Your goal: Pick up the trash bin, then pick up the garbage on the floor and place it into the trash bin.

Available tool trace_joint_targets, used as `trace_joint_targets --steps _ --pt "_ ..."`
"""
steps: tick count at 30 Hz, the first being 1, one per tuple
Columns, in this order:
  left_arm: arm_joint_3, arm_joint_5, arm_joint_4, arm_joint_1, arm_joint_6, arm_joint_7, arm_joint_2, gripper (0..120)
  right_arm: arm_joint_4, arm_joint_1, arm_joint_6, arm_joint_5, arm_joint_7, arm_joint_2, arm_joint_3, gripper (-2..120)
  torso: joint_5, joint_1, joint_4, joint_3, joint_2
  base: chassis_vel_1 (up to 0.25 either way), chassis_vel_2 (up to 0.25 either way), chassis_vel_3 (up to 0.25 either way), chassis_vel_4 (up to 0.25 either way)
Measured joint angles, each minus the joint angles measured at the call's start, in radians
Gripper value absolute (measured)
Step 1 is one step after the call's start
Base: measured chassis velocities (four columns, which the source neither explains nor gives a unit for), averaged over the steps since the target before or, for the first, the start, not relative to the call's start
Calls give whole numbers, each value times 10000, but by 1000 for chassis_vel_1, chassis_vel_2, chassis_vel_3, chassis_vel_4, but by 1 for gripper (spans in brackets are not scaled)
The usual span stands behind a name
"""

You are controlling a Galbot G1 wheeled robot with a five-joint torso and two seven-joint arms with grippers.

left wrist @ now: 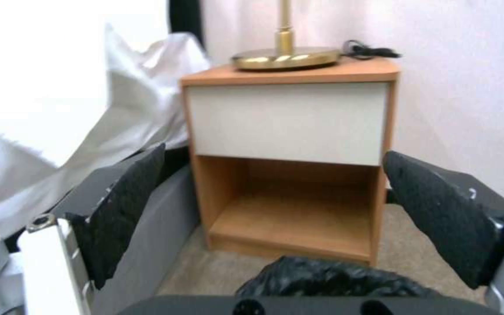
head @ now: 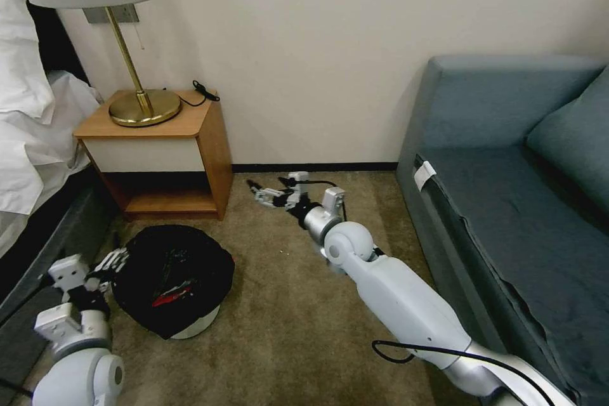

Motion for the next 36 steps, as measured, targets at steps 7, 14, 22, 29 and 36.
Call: trace_joint_targets --steps 7,14,22,29,36 --pt "570 -3 260 -545 235 332 288 100 -461 -614 69 -433 295 158 922 100 0 0 1 0 0 0 0 0 0" --pt "1757 -78 840 -1307 335 423 371 100 -1174 -1084 366 -904 238 434 1735 100 0 0 0 0 0 0 0 0 0" --pt "2581 85 1430 -1967 345 340 417 100 -2025 -1100 669 -1202 -70 856 2322 100 -1 0 0 0 0 0 0 0 0" --pt "2697 52 1530 -2042 453 271 509 100 -2221 -1075 761 -1287 -109 955 2451 100 -1 0 1 0 0 0 0 0 0" --pt "2682 40 1530 -2030 459 264 509 100 -2219 -1065 761 -1284 -113 951 2435 100 -1 0 1 0 0 0 0 0 0"
